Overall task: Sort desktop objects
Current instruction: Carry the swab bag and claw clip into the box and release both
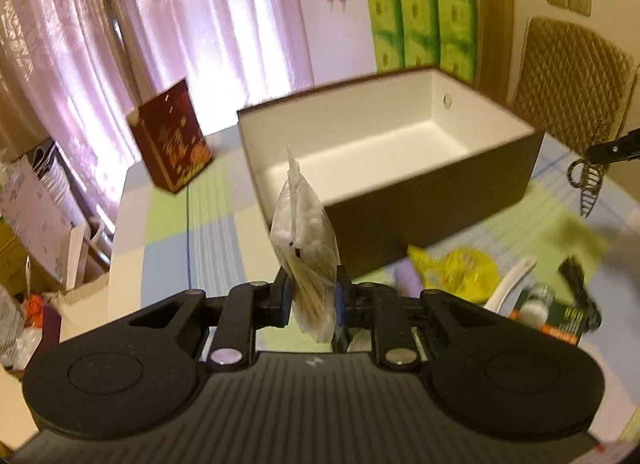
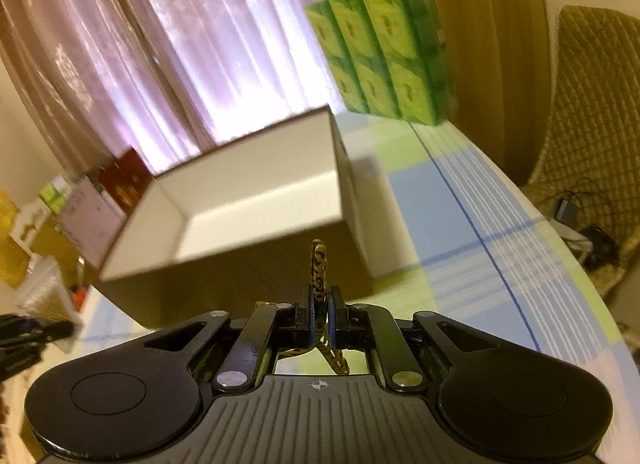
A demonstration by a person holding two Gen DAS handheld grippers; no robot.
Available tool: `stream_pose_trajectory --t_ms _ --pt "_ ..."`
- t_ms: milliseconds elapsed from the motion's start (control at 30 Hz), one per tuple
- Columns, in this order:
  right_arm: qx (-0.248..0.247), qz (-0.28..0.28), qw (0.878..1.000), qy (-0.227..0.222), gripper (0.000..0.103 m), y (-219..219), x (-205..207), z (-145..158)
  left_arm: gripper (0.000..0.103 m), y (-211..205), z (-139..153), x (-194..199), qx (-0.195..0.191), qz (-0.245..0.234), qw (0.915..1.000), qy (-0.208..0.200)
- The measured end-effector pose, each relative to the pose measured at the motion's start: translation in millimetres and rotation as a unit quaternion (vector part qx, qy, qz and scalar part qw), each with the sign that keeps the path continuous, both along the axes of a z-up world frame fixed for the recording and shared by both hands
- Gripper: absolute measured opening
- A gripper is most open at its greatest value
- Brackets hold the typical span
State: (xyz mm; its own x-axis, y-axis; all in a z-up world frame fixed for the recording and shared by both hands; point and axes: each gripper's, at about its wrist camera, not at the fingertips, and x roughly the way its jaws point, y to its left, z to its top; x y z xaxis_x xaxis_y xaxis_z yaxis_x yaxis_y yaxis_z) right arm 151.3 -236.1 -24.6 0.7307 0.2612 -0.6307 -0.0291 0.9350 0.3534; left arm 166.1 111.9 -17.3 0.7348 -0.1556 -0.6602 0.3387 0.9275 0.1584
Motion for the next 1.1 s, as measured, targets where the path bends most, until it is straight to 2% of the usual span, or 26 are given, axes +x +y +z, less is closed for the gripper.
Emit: stream_pose_trajectory --t_ms 300,500,767,933,1100 --pt "0.013 0.042 0.998 -0.046 0.003 14 44 41 0.017 -24 27 47 -0.029 -0.015 0.9994 -0.014" --pt "0.01 0.065 0.996 -0.056 0.003 39 83 47 0.017 -36 36 79 -0.045 -0.022 0.9987 -0.009" --pt "-0.006 0.081 0.997 -0.008 0.003 71 141 19 0.017 -51 18 131 -0.056 -0.022 0.9974 0.041" --pt "-0.02 0.088 0.995 0.047 0.003 84 166 -10 0.017 -62 -7 163 -0.053 -0.017 0.994 0.095" --pt "-0.048 0.09 0.99 0.099 0.003 93 186 -37 0.017 -72 -36 185 -0.041 -0.018 0.9862 0.159"
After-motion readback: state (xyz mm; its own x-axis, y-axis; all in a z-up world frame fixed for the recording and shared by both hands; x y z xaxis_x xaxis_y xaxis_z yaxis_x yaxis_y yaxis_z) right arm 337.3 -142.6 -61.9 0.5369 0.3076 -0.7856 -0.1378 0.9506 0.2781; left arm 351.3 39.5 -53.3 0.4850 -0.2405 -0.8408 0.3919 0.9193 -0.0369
